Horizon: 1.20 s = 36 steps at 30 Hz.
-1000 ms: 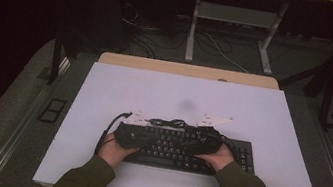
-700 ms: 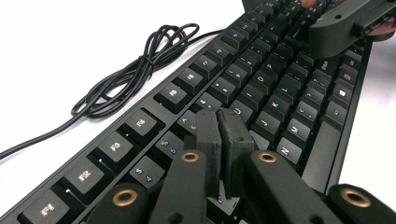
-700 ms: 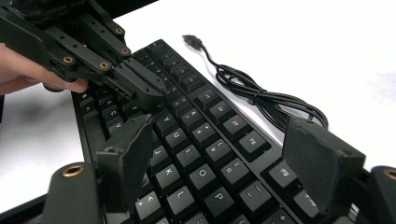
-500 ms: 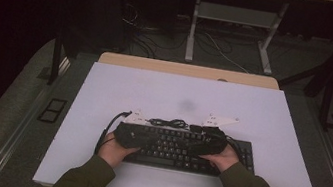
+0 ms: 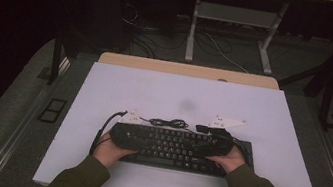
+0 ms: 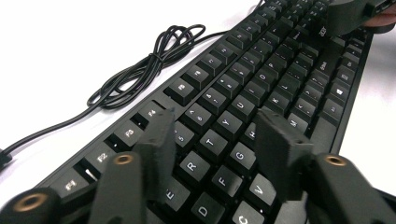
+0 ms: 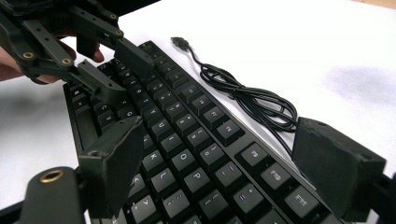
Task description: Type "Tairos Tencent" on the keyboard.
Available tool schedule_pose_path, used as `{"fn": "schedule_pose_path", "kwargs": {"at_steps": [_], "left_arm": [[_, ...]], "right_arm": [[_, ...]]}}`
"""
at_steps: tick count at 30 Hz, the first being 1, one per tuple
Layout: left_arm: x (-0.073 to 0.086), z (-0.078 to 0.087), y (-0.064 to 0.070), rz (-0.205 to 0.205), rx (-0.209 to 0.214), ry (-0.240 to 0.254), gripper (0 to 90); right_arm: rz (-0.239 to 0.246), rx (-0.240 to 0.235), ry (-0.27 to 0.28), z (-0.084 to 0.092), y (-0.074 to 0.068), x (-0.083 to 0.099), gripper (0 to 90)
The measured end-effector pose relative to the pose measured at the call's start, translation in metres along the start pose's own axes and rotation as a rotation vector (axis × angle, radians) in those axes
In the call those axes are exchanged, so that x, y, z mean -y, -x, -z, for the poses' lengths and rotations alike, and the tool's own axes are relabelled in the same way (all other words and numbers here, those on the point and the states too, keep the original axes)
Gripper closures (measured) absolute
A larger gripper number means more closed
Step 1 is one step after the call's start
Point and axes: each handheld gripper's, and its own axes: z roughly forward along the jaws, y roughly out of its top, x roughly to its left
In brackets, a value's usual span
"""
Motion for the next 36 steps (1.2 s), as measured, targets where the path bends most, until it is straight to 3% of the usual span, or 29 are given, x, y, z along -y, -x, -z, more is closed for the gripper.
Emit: {"fn": "schedule_pose_path", "kwargs": {"at_steps": [17, 21, 27, 36], "left_arm": [[0.007, 0.02, 0.01, 0.012, 0.025, 0.049, 25.0], [0.011, 0.027, 0.011, 0.007, 0.02, 0.056, 22.4], [0.023, 0.042, 0.009, 0.038, -0.001, 0.084, 18.1], [0.036, 0.057, 0.009, 0.054, -0.023, 0.112, 13.9]], "right_arm": [[-0.017, 0.03, 0.058, 0.042, 0.008, 0.015, 16.4], [-0.015, 0.036, 0.065, 0.055, 0.009, 0.022, 16.4], [-0.01, 0.043, 0.07, 0.069, 0.009, 0.032, 16.4], [-0.02, 0.064, 0.059, 0.088, 0.01, 0.051, 16.4]]}}
